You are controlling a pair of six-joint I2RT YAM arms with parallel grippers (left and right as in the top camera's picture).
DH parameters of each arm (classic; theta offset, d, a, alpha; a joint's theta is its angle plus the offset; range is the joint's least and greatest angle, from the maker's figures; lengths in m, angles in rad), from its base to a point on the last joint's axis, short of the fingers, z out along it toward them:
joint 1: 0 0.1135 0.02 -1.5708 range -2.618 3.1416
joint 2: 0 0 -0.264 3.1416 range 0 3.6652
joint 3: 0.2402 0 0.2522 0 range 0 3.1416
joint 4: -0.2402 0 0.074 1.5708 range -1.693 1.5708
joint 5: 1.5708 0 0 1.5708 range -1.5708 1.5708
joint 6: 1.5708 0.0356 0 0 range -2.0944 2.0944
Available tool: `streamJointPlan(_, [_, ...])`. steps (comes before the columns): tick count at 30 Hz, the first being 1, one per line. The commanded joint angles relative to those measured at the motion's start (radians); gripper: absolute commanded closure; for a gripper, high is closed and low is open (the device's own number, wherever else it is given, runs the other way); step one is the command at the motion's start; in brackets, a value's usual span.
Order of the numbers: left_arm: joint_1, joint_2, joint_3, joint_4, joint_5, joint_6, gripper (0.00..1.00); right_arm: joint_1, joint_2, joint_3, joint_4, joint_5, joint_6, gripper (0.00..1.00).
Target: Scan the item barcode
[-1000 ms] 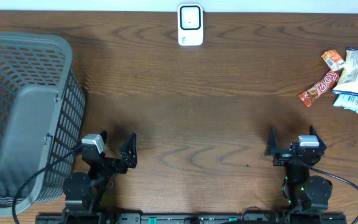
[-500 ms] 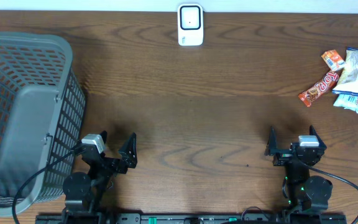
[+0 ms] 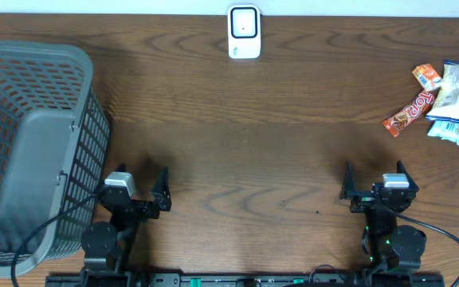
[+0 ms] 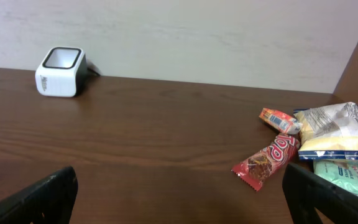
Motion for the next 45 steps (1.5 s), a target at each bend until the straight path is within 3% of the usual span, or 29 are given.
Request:
streamJointPlan(1, [-0.005, -0.010, -0.029, -0.003, -0.021, 0.177, 0.02, 0.002, -0.006, -0.002, -0.004, 0.005, 0.012, 0.01])
streamJointPlan(4, [-0.005, -0.010, -0.029, -0.004, -0.046, 0.223, 0.02, 0.002, -0.006, -0.002, -0.004, 0.005, 0.012, 0.01])
streamJointPlan(45, [-0.005, -0.010, -0.029, -0.003, -0.050, 0.222, 0.02, 0.057, -0.006, -0.002, -0.004, 0.005, 0.012, 0.01])
